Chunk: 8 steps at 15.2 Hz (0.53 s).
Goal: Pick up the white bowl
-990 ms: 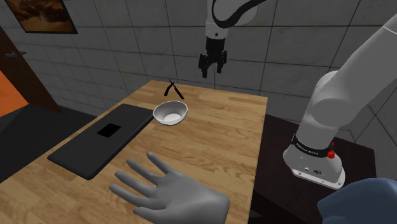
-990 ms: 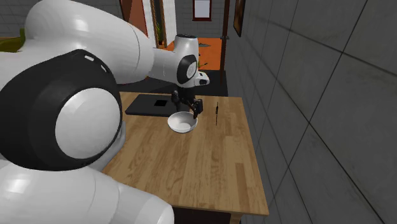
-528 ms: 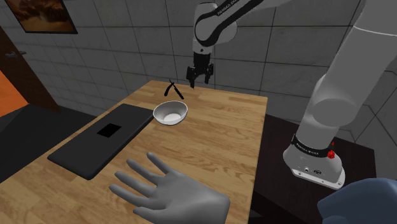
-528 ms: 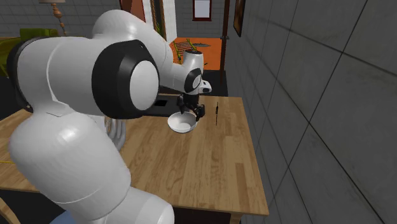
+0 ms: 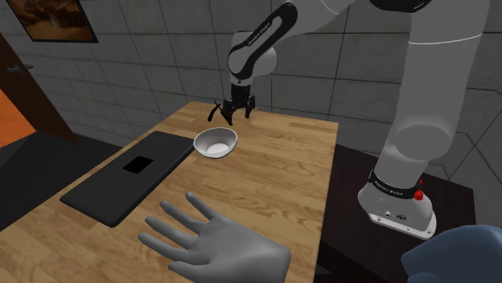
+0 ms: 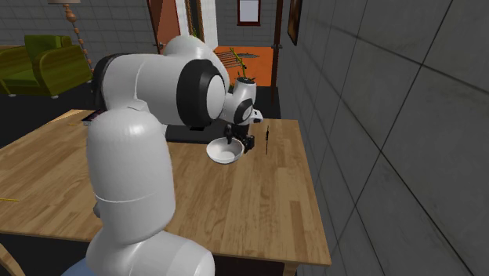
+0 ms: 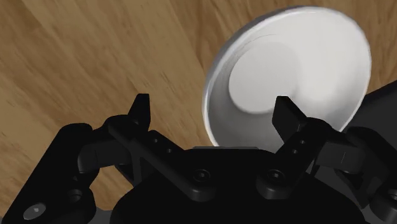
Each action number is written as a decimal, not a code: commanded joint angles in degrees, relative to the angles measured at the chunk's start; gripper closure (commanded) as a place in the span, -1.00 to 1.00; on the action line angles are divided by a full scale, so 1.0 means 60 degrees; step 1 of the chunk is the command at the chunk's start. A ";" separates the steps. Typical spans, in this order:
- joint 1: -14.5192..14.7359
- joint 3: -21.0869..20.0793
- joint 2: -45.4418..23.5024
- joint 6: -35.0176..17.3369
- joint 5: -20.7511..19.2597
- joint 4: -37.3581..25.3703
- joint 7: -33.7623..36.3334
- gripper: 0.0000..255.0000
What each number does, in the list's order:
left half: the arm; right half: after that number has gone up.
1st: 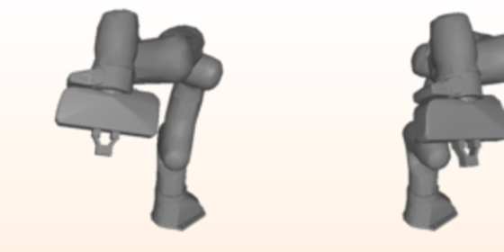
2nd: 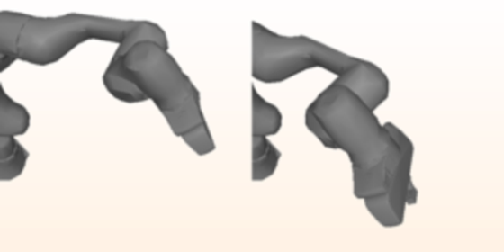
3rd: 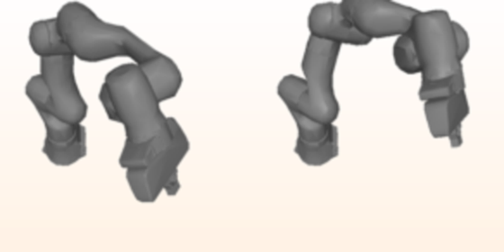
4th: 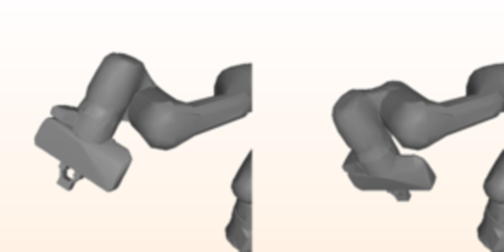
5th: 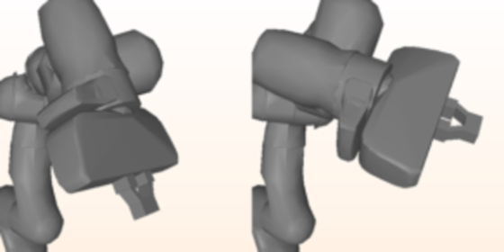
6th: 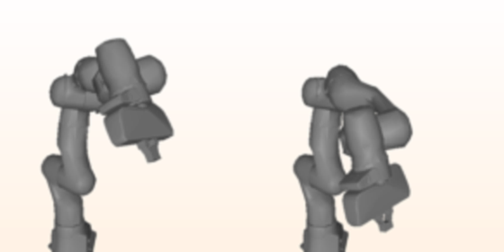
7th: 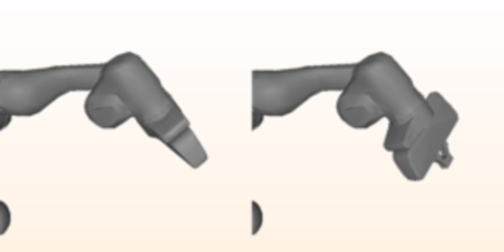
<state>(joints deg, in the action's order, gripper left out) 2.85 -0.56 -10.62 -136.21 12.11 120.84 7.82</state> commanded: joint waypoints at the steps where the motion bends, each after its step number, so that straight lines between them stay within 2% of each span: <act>1: -0.0007 -0.0047 -0.0793 -0.0247 0.0168 -0.0545 -0.0070 -1.00; 4: -0.0028 -0.0116 -0.1696 -0.0405 0.0325 -0.1284 -0.0118 -1.00; 8: -0.0044 -0.0155 -0.2035 -0.0807 0.0409 -0.1216 -0.0232 -1.00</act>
<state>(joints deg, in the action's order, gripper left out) 2.58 -1.42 -22.17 -140.51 14.45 113.69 6.55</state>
